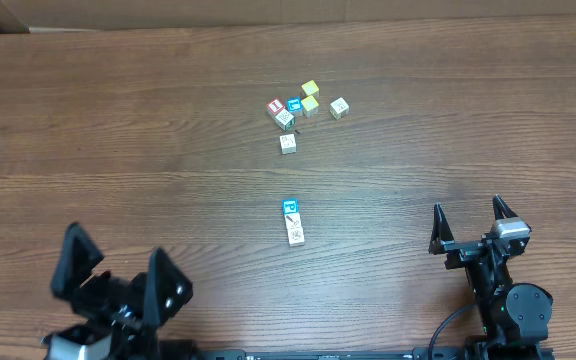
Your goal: Flip 3 blocks
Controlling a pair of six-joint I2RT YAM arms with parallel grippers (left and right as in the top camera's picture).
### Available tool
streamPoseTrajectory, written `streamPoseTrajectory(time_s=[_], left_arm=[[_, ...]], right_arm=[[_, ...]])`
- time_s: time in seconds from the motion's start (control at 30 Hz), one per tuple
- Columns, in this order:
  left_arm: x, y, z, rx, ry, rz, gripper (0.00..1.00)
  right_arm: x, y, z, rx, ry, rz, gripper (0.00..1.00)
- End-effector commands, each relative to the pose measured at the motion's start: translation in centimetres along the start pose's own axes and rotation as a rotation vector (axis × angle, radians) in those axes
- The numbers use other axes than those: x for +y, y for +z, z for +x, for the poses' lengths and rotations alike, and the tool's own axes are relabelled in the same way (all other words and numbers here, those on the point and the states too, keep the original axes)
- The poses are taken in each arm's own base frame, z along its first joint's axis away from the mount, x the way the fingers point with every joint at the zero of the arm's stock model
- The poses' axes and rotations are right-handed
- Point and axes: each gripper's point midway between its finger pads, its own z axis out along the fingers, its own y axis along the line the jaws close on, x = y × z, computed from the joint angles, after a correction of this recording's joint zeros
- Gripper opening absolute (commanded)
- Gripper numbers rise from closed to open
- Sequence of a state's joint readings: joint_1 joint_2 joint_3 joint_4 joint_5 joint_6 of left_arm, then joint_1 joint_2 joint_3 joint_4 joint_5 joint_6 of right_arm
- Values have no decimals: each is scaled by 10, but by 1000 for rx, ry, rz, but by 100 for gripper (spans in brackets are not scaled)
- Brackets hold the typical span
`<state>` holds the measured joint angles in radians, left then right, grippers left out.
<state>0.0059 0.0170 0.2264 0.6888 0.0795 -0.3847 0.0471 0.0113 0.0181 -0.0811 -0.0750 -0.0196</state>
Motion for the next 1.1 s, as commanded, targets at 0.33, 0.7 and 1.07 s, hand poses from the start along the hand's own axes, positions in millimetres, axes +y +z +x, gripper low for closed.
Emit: streamPoseTrajectory(time_s=[0.33,0.7,1.07], left_arm=[[35,-39,109,267,22,-72,100],[67,-93,200,710,140,-172,100],[79,-136,236,940,166,-219,100]], right_arm=[[0,0,2,-1,-4,-2,100],[0,0,2,-1,-4,-2,100],[0,0,2,-1,-4,-2,100]])
